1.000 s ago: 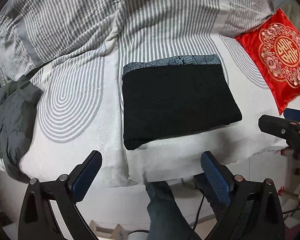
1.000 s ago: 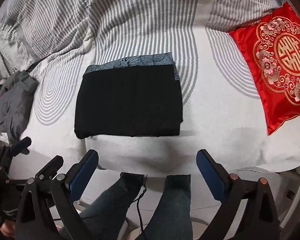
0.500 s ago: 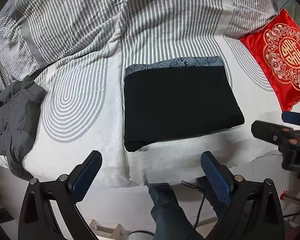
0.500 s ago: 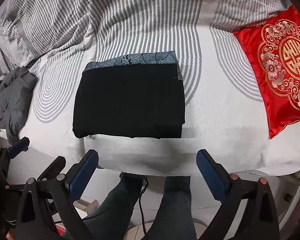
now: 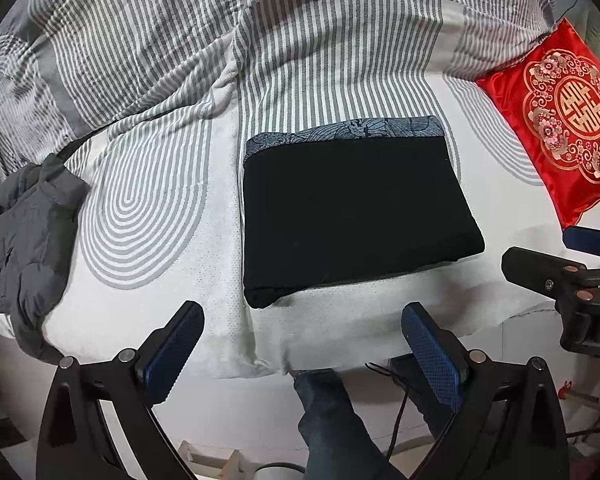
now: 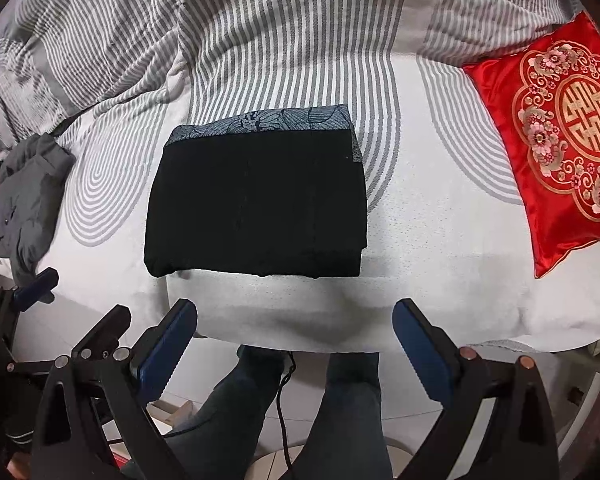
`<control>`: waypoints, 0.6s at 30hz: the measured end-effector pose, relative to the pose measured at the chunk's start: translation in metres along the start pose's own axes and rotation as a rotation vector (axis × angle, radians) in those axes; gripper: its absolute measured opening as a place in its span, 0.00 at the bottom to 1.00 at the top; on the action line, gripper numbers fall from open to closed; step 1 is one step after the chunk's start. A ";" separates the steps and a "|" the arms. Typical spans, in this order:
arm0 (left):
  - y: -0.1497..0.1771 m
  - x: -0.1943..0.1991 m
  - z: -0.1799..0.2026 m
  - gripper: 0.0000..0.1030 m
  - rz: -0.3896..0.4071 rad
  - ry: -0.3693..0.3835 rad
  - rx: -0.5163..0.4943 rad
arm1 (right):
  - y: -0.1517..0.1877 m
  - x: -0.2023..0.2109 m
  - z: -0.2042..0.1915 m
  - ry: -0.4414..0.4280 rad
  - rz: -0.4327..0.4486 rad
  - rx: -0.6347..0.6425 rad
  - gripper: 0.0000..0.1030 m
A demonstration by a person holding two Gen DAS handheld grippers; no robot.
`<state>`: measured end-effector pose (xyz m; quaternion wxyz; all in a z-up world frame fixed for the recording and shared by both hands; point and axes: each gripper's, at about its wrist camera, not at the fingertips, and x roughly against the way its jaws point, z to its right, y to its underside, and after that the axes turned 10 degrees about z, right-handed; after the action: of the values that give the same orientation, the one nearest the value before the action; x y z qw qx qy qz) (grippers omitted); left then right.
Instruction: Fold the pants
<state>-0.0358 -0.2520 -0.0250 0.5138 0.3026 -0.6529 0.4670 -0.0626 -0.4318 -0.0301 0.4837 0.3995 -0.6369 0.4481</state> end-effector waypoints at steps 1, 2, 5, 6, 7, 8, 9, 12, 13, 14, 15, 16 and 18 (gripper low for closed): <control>0.000 0.000 0.000 0.97 0.000 0.000 0.001 | 0.000 0.000 0.000 0.000 0.000 0.000 0.96; 0.000 0.000 0.000 0.97 0.001 -0.001 0.002 | 0.000 0.000 0.000 -0.001 0.000 0.001 0.96; -0.001 0.001 0.000 0.97 0.004 -0.001 0.004 | 0.000 0.000 -0.001 -0.002 -0.001 0.008 0.96; 0.000 0.001 -0.001 0.97 0.003 -0.002 0.004 | 0.000 0.000 -0.001 -0.002 -0.001 0.010 0.96; 0.000 0.001 -0.001 0.97 0.003 -0.002 0.005 | 0.000 0.000 -0.002 -0.002 -0.002 0.012 0.96; 0.000 0.001 -0.001 0.97 0.002 -0.001 0.006 | 0.001 0.000 -0.002 -0.002 -0.002 0.013 0.96; 0.001 0.001 -0.001 0.97 0.002 -0.001 0.006 | 0.001 0.000 -0.002 -0.002 -0.001 0.014 0.96; 0.001 0.001 0.000 0.97 0.003 -0.002 0.006 | 0.001 0.000 -0.003 -0.001 -0.002 0.014 0.96; 0.001 0.002 -0.001 0.97 0.005 -0.002 0.005 | 0.001 0.000 -0.003 -0.002 -0.001 0.014 0.96; 0.001 0.002 -0.001 0.97 0.007 -0.002 0.005 | 0.001 0.000 -0.003 -0.001 -0.001 0.014 0.96; 0.001 0.003 -0.002 0.97 0.009 -0.001 0.004 | 0.001 0.001 -0.004 -0.001 0.000 0.014 0.96; 0.001 0.003 -0.001 0.97 0.010 -0.001 0.003 | 0.001 0.000 -0.004 -0.001 0.000 0.013 0.96; 0.001 0.004 -0.002 0.97 0.014 0.000 0.003 | 0.002 0.001 -0.004 0.001 0.003 0.014 0.96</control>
<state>-0.0367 -0.2498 -0.0213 0.5103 0.2988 -0.6542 0.4715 -0.0638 -0.4277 -0.0292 0.4805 0.4019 -0.6340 0.4534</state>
